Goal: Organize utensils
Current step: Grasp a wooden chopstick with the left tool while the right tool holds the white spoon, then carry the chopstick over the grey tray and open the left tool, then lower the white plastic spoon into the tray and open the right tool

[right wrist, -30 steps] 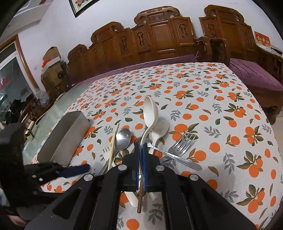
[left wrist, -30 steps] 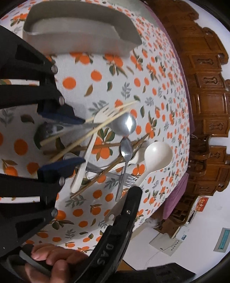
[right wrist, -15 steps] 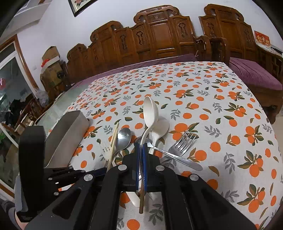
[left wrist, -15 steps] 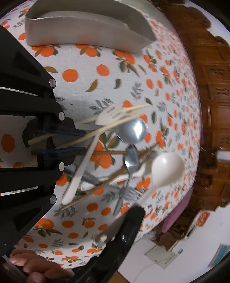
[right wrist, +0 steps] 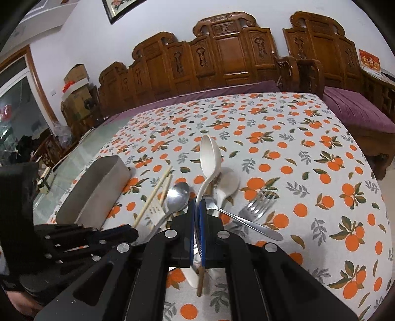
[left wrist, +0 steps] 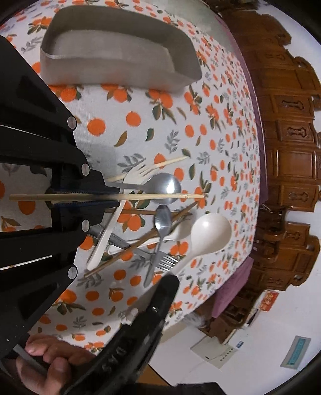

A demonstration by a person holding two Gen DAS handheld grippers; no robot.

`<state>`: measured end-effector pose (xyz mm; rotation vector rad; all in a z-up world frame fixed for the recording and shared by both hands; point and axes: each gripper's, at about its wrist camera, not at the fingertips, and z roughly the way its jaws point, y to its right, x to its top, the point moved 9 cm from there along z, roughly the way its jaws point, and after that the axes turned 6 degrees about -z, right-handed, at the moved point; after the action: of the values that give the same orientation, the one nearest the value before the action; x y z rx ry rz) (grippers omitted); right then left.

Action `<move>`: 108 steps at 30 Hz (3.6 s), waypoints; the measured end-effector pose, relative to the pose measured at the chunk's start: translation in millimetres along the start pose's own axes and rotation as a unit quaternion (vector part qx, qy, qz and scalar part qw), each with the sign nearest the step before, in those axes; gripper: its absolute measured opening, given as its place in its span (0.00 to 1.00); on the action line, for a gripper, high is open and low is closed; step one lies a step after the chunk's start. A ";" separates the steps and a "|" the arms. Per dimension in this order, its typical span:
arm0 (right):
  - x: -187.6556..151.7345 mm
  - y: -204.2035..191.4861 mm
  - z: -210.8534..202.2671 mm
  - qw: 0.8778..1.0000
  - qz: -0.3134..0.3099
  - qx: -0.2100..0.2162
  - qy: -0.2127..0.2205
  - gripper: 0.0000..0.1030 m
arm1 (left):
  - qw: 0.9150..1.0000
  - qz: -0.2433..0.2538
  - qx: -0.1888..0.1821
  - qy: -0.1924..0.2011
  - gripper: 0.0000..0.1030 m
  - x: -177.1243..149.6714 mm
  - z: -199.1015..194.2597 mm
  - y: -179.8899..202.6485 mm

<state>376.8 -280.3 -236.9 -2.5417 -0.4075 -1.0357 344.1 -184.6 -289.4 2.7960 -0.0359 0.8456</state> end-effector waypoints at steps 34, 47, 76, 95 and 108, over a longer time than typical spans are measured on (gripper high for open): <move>45.8 -154.6 -3.6 0.995 -0.096 -0.002 0.008 0.04 | 1.000 -0.009 0.012 0.001 0.04 35.7 -48.7 -175.4; 44.3 -181.4 25.3 0.996 -0.090 0.011 -0.003 0.04 | 0.999 -0.047 0.001 -0.022 0.08 21.1 -20.3 -205.7; 16.8 -252.2 117.0 0.992 -0.056 0.071 -0.087 0.05 | 0.993 -0.051 0.065 0.081 0.32 57.3 -100.4 -266.6; 23.0 -168.2 24.7 0.993 -0.109 0.026 -0.035 0.12 | 0.996 -0.009 0.033 0.085 0.33 48.7 -95.8 -191.4; -5.2 -69.2 6.3 0.994 -0.096 -0.037 -0.036 0.18 | 0.996 0.055 -0.012 0.072 0.44 28.2 -83.1 -96.4</move>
<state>349.8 -216.5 -229.4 -2.6535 -0.6558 -1.0441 330.7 -71.5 -226.0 2.7248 -0.1779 1.0631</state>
